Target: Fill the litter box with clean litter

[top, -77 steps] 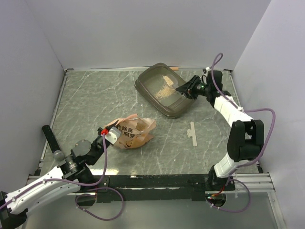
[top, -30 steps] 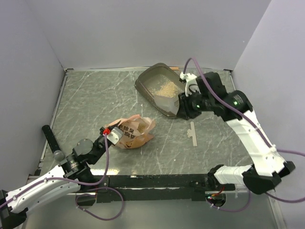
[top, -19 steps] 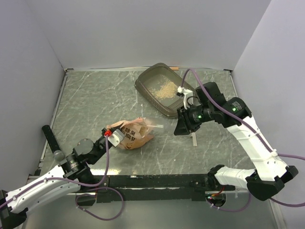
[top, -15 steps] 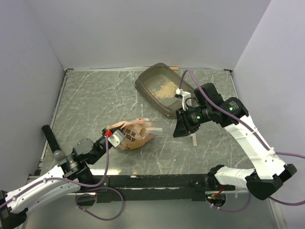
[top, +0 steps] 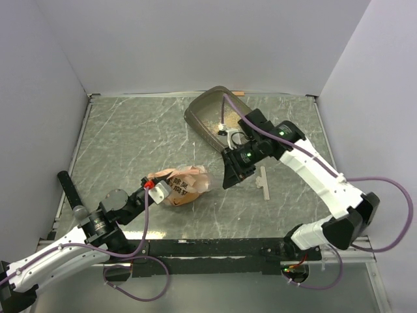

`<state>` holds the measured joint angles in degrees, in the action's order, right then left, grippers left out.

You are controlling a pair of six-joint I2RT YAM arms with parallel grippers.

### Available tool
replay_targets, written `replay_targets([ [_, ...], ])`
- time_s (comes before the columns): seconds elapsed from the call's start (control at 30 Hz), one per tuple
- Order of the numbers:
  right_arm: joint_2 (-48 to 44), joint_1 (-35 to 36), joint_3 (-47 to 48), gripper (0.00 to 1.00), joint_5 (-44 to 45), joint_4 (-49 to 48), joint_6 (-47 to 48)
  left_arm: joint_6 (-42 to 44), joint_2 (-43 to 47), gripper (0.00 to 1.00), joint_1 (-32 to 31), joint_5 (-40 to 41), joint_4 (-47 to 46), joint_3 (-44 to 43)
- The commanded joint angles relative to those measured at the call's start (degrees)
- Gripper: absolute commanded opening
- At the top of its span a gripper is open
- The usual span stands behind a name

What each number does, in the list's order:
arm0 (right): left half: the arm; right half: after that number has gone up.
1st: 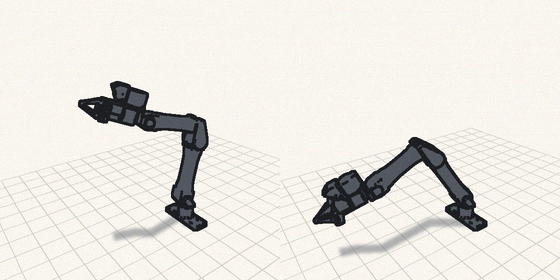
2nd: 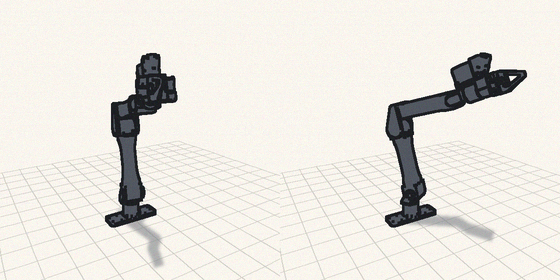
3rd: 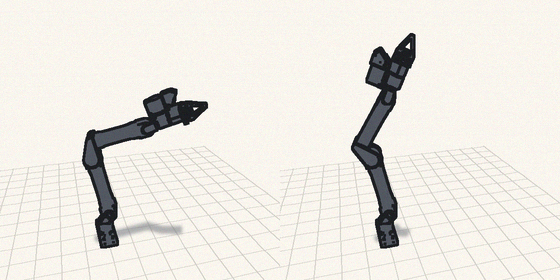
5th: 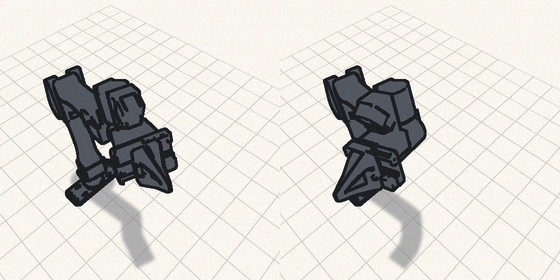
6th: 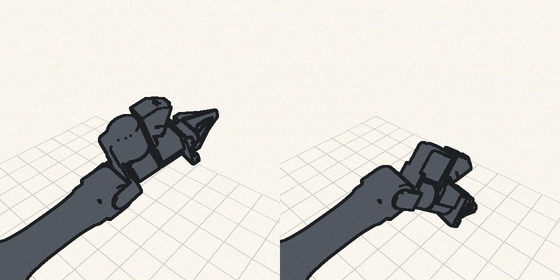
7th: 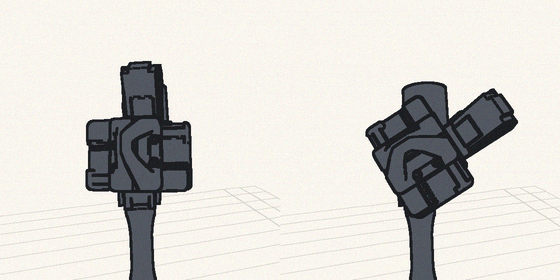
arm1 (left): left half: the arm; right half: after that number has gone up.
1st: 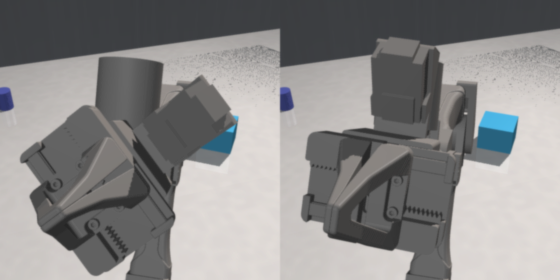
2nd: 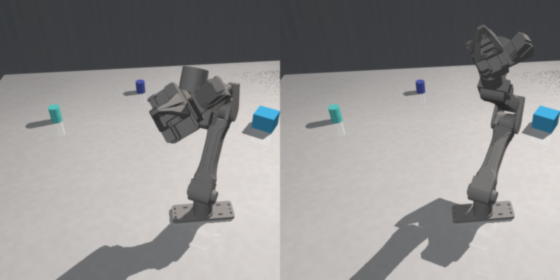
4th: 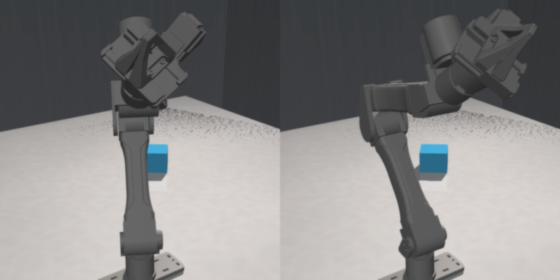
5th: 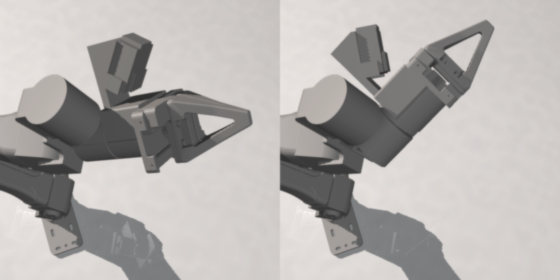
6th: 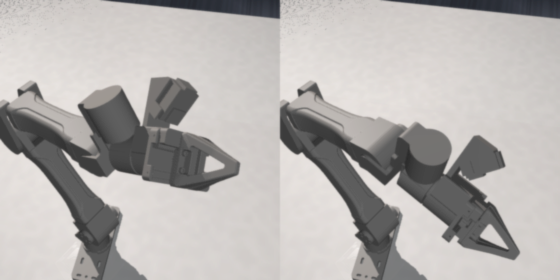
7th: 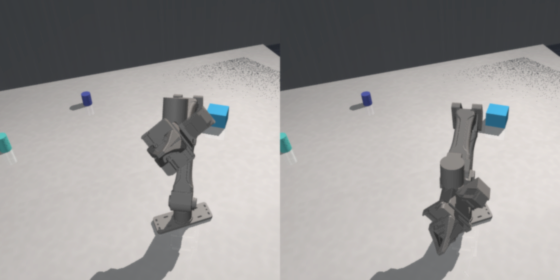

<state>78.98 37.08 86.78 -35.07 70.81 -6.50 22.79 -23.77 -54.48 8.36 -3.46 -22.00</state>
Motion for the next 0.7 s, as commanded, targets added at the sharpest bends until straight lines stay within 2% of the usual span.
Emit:
replay_targets([
  [0.0, 2.6, 1.2, 2.2, 0.0, -3.3, -3.8, -1.6, -1.6, 0.7, 0.01, -1.0, -4.7, -4.2, -3.9],
  [0.3, 5.7, 0.5, -1.0, 0.0, -2.9, -14.6, -7.4, -1.8, 0.5, 0.01, -1.2, -5.0, -3.9, -4.0],
  [0.67, 1.9, -5.3, -4.1, 0.02, 6.6, -24.0, -17.4, -1.6, 0.0, 0.01, -1.2, -5.0, -3.7, -4.1],
])
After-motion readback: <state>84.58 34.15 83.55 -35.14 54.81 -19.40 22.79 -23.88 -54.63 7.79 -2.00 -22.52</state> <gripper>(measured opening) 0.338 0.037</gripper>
